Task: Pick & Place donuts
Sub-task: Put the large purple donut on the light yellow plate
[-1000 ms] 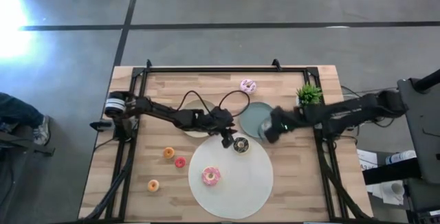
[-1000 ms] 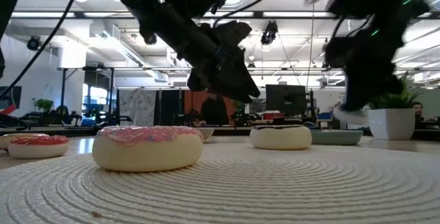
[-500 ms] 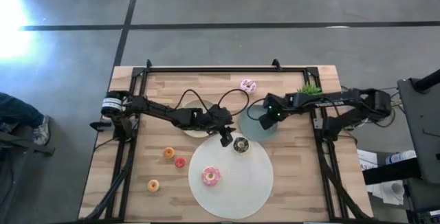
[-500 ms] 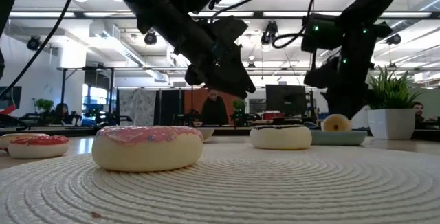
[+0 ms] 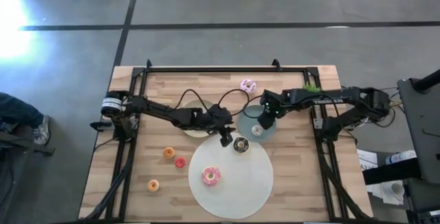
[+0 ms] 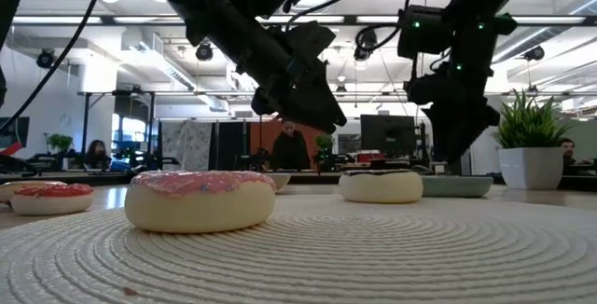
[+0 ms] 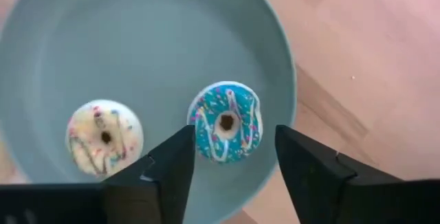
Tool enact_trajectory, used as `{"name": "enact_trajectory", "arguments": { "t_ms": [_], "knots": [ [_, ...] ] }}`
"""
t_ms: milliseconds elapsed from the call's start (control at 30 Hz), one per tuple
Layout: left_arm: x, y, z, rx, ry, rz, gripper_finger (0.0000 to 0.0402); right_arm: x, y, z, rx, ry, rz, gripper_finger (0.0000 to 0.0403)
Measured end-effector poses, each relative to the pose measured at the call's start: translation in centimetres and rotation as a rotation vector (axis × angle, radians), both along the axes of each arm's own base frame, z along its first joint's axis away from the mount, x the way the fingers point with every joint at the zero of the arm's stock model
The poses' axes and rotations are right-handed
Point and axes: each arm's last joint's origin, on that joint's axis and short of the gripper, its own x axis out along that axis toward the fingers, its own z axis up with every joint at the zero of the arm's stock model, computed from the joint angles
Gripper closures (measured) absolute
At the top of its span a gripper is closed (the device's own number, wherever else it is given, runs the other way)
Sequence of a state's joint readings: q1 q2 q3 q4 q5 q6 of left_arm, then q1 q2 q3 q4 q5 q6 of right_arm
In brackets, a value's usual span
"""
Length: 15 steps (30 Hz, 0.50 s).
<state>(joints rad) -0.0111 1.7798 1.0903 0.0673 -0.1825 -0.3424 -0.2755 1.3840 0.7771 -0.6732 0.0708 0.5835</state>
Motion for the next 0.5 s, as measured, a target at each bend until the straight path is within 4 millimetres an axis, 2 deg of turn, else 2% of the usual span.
{"name": "enact_trajectory", "arguments": {
  "t_ms": [133, 200, 300, 500],
  "knots": [
    [0.0, 0.3, 0.0, -0.001, -0.005, 0.006, 0.0273, -0.1, 0.9, 2.5, -0.074, -0.106, 0.068, 0.0198],
    [0.1, 0.7, 0.1, -0.024, -0.01, 0.014, 0.0273, -0.3, 0.8, 3.1, -0.078, -0.135, 0.016, 0.0198],
    [0.3, 1.4, 0.5, -0.072, -0.028, 0.023, 0.0273, -1.0, -0.9, 2.7, 0.035, -0.14, -0.124, 0.0203],
    [-0.4, 2.6, 2.1, -0.08, -0.023, 0.048, 0.0273, 0.2, -3.0, 4.7, -0.011, -0.269, -0.176, 0.0211]
  ]
}}
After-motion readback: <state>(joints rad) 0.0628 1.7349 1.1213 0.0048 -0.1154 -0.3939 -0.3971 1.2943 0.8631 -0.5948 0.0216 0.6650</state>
